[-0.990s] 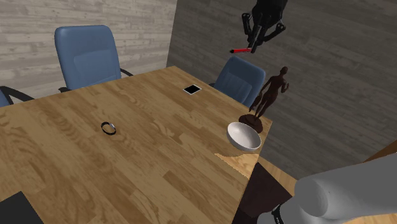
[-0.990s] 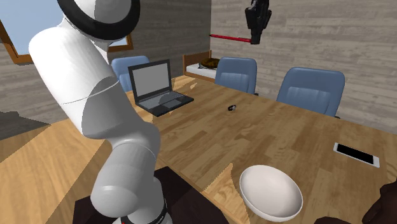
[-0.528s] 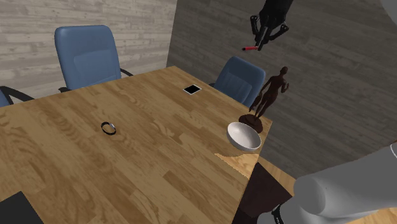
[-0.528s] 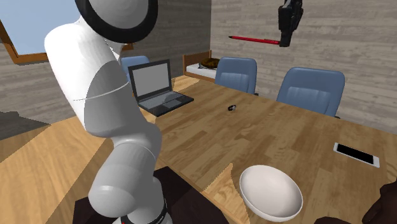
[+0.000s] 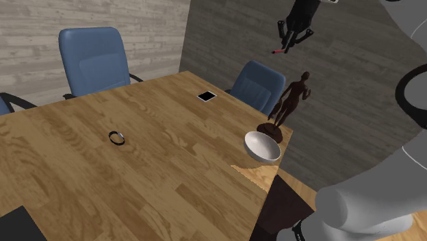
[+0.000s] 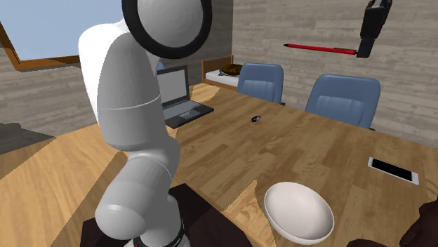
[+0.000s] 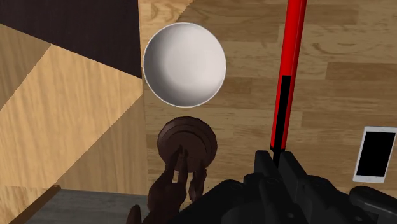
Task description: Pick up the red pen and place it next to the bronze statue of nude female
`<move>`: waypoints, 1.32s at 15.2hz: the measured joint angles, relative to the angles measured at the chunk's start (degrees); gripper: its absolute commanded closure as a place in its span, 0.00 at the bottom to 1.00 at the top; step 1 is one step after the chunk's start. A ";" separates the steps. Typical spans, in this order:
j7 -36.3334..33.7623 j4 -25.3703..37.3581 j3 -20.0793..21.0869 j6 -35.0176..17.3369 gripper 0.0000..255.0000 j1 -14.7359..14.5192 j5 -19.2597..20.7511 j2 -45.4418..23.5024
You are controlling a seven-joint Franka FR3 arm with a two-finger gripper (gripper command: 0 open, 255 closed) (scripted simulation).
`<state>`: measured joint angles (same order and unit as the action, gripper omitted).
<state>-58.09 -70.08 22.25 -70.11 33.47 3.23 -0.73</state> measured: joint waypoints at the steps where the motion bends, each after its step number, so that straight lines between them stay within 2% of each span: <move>1: 0.76 3.32 -0.17 1.11 1.00 0.14 0.96 -2.32; 2: 1.20 7.19 -0.17 2.22 1.00 0.00 2.16 -5.25; 5: 3.02 8.70 -0.91 1.80 1.00 0.81 2.90 -7.24; 13: 4.28 -5.41 -1.88 -7.22 1.00 2.63 0.56 -1.72; 20: 4.78 -14.61 -2.36 -13.61 1.00 3.20 -0.59 1.32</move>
<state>-53.31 -84.69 19.89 -83.72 36.66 2.65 0.60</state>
